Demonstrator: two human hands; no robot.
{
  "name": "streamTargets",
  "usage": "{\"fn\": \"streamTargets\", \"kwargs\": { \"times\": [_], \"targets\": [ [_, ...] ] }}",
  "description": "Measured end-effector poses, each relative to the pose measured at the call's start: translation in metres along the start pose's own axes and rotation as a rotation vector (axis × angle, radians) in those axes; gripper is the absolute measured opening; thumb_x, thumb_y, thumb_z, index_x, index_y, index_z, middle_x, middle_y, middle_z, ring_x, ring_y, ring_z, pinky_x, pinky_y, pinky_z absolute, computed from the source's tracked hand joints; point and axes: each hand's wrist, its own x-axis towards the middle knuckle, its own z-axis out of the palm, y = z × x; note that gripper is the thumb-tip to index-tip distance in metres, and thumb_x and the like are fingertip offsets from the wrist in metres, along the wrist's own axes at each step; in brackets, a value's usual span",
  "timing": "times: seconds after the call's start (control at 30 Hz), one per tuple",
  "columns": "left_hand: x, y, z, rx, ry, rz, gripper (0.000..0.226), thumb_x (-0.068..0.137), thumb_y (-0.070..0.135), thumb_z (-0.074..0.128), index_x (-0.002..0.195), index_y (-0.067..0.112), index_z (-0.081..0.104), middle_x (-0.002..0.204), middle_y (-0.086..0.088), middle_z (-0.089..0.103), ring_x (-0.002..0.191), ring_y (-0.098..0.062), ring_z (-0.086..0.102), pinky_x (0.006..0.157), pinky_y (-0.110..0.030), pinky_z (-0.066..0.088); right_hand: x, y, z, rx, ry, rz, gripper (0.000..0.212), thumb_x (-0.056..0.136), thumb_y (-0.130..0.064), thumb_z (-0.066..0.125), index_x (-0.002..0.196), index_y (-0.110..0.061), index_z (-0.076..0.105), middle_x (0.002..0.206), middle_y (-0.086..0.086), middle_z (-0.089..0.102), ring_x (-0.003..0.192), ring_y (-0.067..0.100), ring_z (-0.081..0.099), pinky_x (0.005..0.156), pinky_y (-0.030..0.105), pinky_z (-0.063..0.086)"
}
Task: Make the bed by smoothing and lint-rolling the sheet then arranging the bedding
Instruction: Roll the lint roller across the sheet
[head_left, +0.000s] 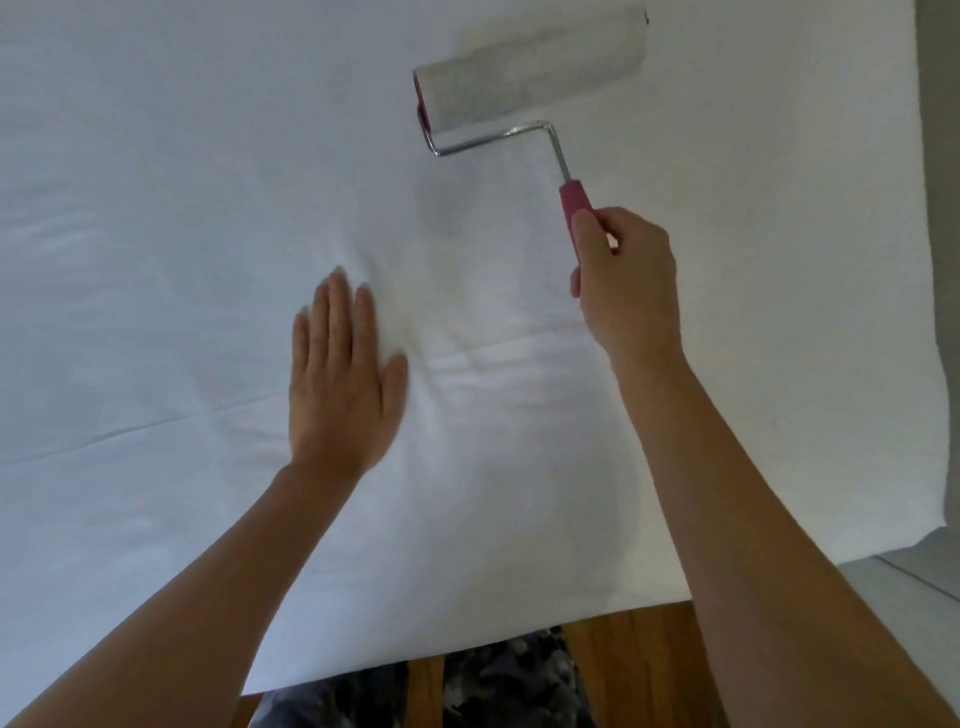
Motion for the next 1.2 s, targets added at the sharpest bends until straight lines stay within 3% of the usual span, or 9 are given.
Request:
{"fn": "streamTargets", "kwargs": {
  "times": [0.27,0.4,0.57,0.7,0.87,0.93,1.03,1.1,1.2],
  "targets": [
    [-0.001,0.018,0.004,-0.033,0.001,0.069,0.062,0.102,0.037,0.026,0.151,0.0,0.022,0.157,-0.025,0.016,0.147,-0.036,0.014,0.121,-0.043,0.008,0.028,0.015,-0.006,-0.108,-0.119,0.064,0.029,0.097,-0.032,0.044,0.095,-0.011,0.065,0.066,0.003,0.058,0.055,0.02,0.049,0.058,0.032,0.041],
    [-0.001,0.02,0.004,-0.049,0.01,0.061,0.061,0.101,0.034,0.029,0.151,0.0,0.023,0.157,-0.025,0.017,0.147,-0.035,0.014,0.121,-0.044,0.01,-0.027,0.065,-0.022,-0.147,-0.126,0.1,0.027,0.098,-0.037,0.043,0.097,-0.021,0.064,0.066,-0.002,0.057,0.067,0.025,0.058,0.061,0.033,0.044],
    [-0.001,0.026,0.005,-0.032,0.002,0.037,0.062,0.101,0.036,0.024,0.152,0.001,0.02,0.158,-0.024,0.014,0.148,-0.035,0.012,0.121,-0.042,0.005,-0.123,0.131,-0.056,-0.12,-0.203,0.18,0.029,0.1,-0.039,0.042,0.124,-0.032,0.057,0.067,-0.011,0.055,0.06,0.009,0.056,0.057,0.024,0.043],
    [0.004,0.05,0.008,-0.027,0.01,0.067,0.061,0.102,0.036,0.022,0.151,-0.001,0.02,0.158,-0.024,0.015,0.148,-0.034,0.012,0.121,-0.045,0.008,-0.187,0.17,-0.08,-0.155,-0.22,0.314,0.034,0.095,-0.042,0.041,0.117,-0.024,0.06,0.066,-0.008,0.06,0.053,0.006,0.057,0.048,0.015,0.045],
    [0.007,0.066,0.012,-0.027,0.005,0.051,0.062,0.103,0.038,0.021,0.152,-0.001,0.017,0.159,-0.024,0.012,0.148,-0.034,0.01,0.121,-0.043,0.004,-0.234,0.201,-0.106,-0.247,-0.299,0.396,0.046,0.09,-0.047,0.035,0.121,-0.022,0.058,0.065,-0.012,0.059,0.056,0.005,0.06,0.053,0.012,0.047],
    [0.007,0.068,0.011,-0.027,0.004,0.074,0.062,0.103,0.037,0.022,0.151,-0.001,0.017,0.158,-0.025,0.012,0.148,-0.035,0.01,0.121,-0.043,0.004,-0.249,0.206,-0.114,-0.23,-0.247,0.403,0.055,0.085,-0.059,0.032,0.116,-0.024,0.061,0.064,-0.013,0.058,0.054,0.004,0.058,0.051,0.011,0.044],
    [0.008,0.076,0.011,-0.036,-0.008,0.128,0.063,0.102,0.038,0.023,0.151,-0.001,0.019,0.158,-0.026,0.014,0.147,-0.036,0.012,0.12,-0.042,0.004,-0.259,0.209,-0.124,-0.151,-0.112,0.379,0.06,0.074,-0.09,0.016,0.094,-0.047,0.052,0.059,-0.012,0.059,0.061,0.003,0.062,0.048,0.013,0.045],
    [0.009,0.09,0.012,-0.032,-0.022,0.171,0.063,0.102,0.038,0.022,0.151,-0.001,0.018,0.158,-0.025,0.014,0.148,-0.036,0.012,0.12,-0.042,0.004,-0.252,0.207,-0.132,-0.096,-0.032,0.372,0.054,0.077,-0.087,0.019,0.095,-0.048,0.053,0.058,-0.006,0.061,0.057,0.008,0.061,0.048,0.02,0.048],
    [0.012,0.119,0.015,-0.027,-0.059,0.208,0.064,0.101,0.038,0.023,0.151,-0.002,0.016,0.158,-0.025,0.012,0.148,-0.035,0.01,0.12,-0.044,0.004,-0.219,0.199,-0.142,0.043,0.024,0.394,0.044,0.085,-0.061,0.037,0.105,-0.032,0.063,0.054,-0.005,0.058,0.043,0.012,0.049,0.042,0.028,0.042]
  ]
}}
